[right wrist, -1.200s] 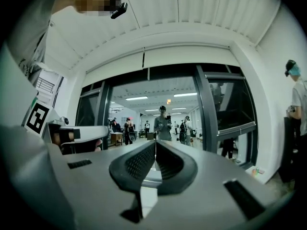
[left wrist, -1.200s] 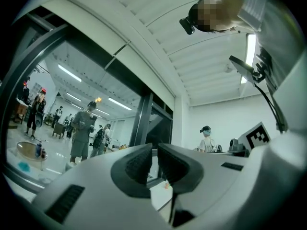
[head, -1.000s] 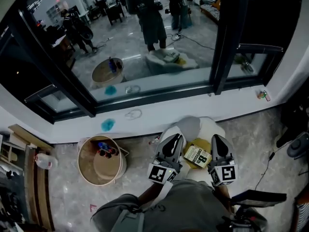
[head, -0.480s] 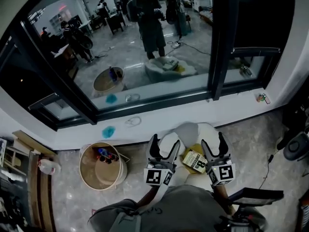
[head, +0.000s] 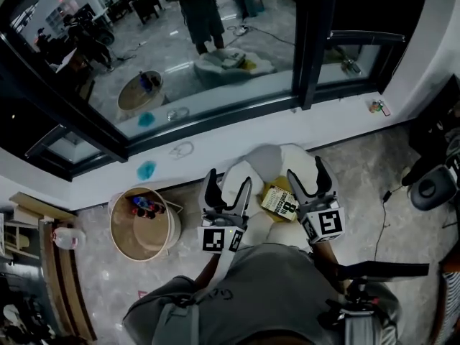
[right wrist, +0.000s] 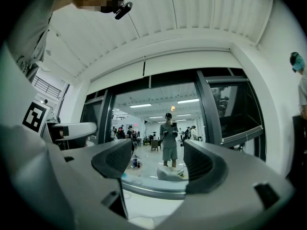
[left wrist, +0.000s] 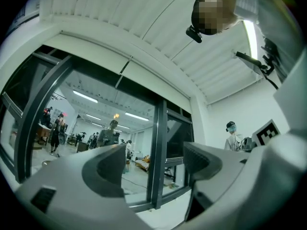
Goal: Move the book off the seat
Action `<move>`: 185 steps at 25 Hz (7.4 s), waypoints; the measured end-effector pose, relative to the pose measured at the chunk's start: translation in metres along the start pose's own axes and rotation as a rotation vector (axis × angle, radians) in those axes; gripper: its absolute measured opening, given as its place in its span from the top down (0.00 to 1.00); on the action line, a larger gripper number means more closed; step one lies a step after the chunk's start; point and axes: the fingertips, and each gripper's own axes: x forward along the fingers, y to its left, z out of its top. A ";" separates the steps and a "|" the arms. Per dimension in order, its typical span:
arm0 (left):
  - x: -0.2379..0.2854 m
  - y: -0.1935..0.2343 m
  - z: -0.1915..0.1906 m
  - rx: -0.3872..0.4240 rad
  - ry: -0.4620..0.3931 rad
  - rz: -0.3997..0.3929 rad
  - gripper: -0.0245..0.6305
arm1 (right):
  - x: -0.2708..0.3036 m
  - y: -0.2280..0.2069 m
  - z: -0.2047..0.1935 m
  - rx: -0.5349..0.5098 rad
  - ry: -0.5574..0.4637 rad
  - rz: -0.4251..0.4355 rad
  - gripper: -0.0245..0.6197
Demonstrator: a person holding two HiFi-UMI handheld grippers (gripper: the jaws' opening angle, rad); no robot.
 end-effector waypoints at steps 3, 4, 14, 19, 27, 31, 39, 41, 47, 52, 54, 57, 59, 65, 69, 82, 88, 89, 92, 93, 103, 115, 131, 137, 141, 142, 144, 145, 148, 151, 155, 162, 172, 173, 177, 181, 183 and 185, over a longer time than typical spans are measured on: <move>0.001 0.001 -0.001 -0.012 0.000 -0.009 0.38 | -0.002 0.000 -0.006 0.023 0.012 0.002 0.45; 0.001 0.002 -0.003 -0.015 -0.003 -0.011 0.38 | -0.002 -0.001 -0.008 0.024 0.023 -0.004 0.45; 0.027 0.004 -0.051 0.000 0.099 -0.062 0.44 | 0.005 -0.024 -0.055 0.018 0.138 -0.042 0.45; 0.049 -0.009 -0.100 -0.024 0.175 -0.140 0.44 | 0.008 -0.040 -0.100 0.023 0.201 -0.058 0.45; 0.061 -0.027 -0.197 -0.066 0.317 -0.266 0.46 | -0.015 -0.069 -0.175 0.036 0.306 -0.178 0.45; 0.062 -0.030 -0.259 -0.068 0.391 -0.299 0.46 | -0.029 -0.088 -0.230 0.074 0.362 -0.238 0.45; 0.057 -0.033 -0.382 -0.075 0.504 -0.312 0.46 | -0.055 -0.121 -0.350 0.156 0.405 -0.322 0.45; 0.055 -0.033 -0.413 -0.071 0.526 -0.315 0.46 | -0.058 -0.126 -0.374 0.170 0.407 -0.333 0.45; 0.041 -0.030 -0.505 -0.062 0.602 -0.304 0.47 | -0.084 -0.141 -0.469 0.229 0.465 -0.389 0.45; 0.025 -0.033 -0.587 -0.068 0.689 -0.309 0.48 | -0.102 -0.154 -0.545 0.258 0.524 -0.401 0.45; 0.019 -0.030 -0.617 -0.060 0.718 -0.309 0.48 | -0.106 -0.156 -0.576 0.270 0.545 -0.400 0.45; 0.006 -0.024 -0.659 -0.068 0.769 -0.295 0.48 | -0.114 -0.157 -0.618 0.291 0.588 -0.402 0.45; -0.002 -0.021 -0.685 -0.081 0.808 -0.281 0.49 | -0.119 -0.156 -0.643 0.301 0.621 -0.400 0.45; -0.027 -0.011 -0.755 -0.071 0.908 -0.276 0.49 | -0.138 -0.143 -0.719 0.347 0.736 -0.388 0.45; -0.040 -0.001 -0.802 -0.071 0.984 -0.258 0.49 | -0.151 -0.141 -0.766 0.370 0.811 -0.380 0.45; -0.066 0.027 -0.906 -0.112 1.212 -0.213 0.49 | -0.185 -0.143 -0.860 0.487 0.981 -0.378 0.45; -0.072 0.039 -0.934 -0.164 1.288 -0.204 0.43 | -0.193 -0.143 -0.879 0.519 1.023 -0.416 0.43; -0.071 0.039 -0.934 -0.168 1.286 -0.205 0.42 | -0.193 -0.144 -0.879 0.521 1.019 -0.422 0.43; -0.070 0.038 -0.932 -0.154 1.278 -0.219 0.42 | -0.190 -0.146 -0.880 0.534 1.011 -0.442 0.43; -0.071 0.038 -0.932 -0.159 1.276 -0.220 0.42 | -0.189 -0.146 -0.881 0.540 1.012 -0.445 0.43; -0.074 0.032 -0.934 -0.218 1.282 -0.229 0.46 | -0.188 -0.136 -0.889 0.588 1.010 -0.429 0.42; -0.081 0.025 -0.921 -0.264 1.290 -0.206 0.57 | -0.181 -0.138 -0.882 0.592 1.001 -0.435 0.41; -0.002 0.013 -0.736 -0.223 0.998 -0.110 0.57 | -0.101 -0.172 -0.697 0.475 0.709 -0.460 0.41; 0.045 0.029 -0.607 -0.236 0.845 -0.060 0.57 | -0.037 -0.166 -0.567 0.330 0.590 -0.371 0.44; 0.055 0.031 -0.513 -0.221 0.735 -0.012 0.57 | -0.010 -0.150 -0.473 0.260 0.496 -0.309 0.44; 0.052 0.030 -0.488 -0.214 0.714 -0.002 0.57 | -0.009 -0.143 -0.450 0.252 0.474 -0.294 0.44; 0.052 0.030 -0.439 -0.197 0.663 0.015 0.57 | -0.001 -0.132 -0.404 0.235 0.427 -0.265 0.44; 0.058 0.032 -0.416 -0.188 0.627 0.022 0.57 | 0.008 -0.128 -0.382 0.222 0.399 -0.250 0.44; 0.078 0.041 -0.345 -0.169 0.509 0.037 0.57 | 0.040 -0.119 -0.312 0.169 0.317 -0.210 0.44; 0.079 0.044 -0.273 -0.167 0.410 0.049 0.57 | 0.054 -0.099 -0.239 0.124 0.254 -0.174 0.44; 0.060 0.036 -0.189 -0.148 0.288 0.060 0.58 | 0.045 -0.071 -0.155 0.077 0.165 -0.140 0.45; 0.033 0.021 -0.036 0.046 0.051 0.059 0.57 | 0.032 -0.022 -0.021 0.056 -0.072 -0.078 0.45; 0.026 -0.007 0.016 0.108 -0.055 0.071 0.57 | 0.015 -0.022 0.040 0.005 -0.188 -0.037 0.45; 0.025 -0.010 0.015 0.105 -0.053 0.070 0.57 | 0.012 -0.023 0.040 0.004 -0.186 -0.037 0.45; 0.017 -0.007 0.017 0.098 -0.052 0.095 0.57 | 0.013 -0.017 0.040 0.007 -0.181 -0.012 0.45; -0.004 0.004 0.022 0.124 -0.031 0.157 0.57 | 0.019 0.002 0.036 0.025 -0.166 0.058 0.45; -0.010 0.006 0.023 0.142 -0.021 0.188 0.57 | 0.021 0.006 0.032 0.041 -0.166 0.094 0.45; -0.015 0.009 0.020 0.152 -0.011 0.228 0.57 | 0.029 0.009 0.025 0.063 -0.161 0.137 0.45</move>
